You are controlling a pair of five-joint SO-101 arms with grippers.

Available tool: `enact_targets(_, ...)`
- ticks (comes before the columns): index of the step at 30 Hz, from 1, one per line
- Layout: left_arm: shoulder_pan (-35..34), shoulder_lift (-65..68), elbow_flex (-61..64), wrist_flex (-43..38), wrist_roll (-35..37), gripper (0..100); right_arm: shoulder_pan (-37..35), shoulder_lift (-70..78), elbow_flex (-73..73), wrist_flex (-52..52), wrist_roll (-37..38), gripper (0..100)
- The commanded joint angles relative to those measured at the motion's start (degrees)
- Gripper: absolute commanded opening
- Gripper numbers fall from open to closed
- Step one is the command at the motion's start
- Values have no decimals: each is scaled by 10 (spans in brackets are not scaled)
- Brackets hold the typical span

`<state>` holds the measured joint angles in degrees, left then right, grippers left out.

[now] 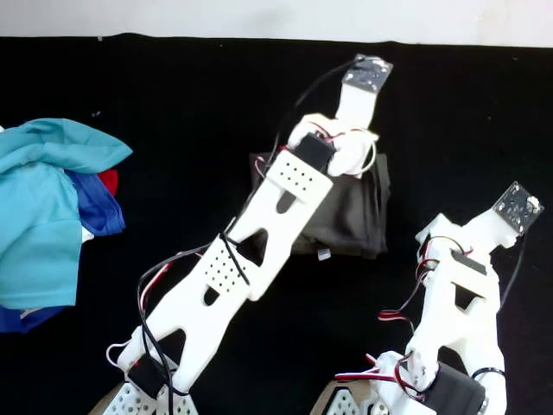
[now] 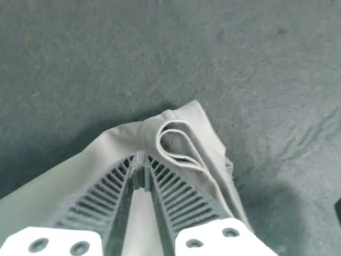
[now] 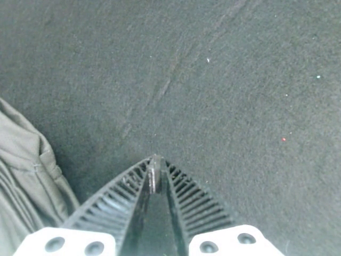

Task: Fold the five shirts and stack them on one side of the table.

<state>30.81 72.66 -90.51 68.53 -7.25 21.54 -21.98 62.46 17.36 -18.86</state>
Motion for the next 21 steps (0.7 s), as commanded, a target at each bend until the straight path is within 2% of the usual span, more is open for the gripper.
enact_targets(1, 16, -4, 16, -43, 0, 10, -6, 1, -19, -9, -5, 9)
enact_targets(8, 61, 35, 23, -192, 0, 10, -6, 1, -20, -9, -5, 9)
enact_targets(14, 84, 49, 48, -196, -41, 9, -6, 1, -20, -9, -5, 9)
enact_targets(19, 80, 17, -49, -164, -48, 9, -6, 1, -19, -9, -5, 9)
enact_targets(21, 80, -16, -50, -149, -48, 9, -6, 1, -19, -9, -5, 9)
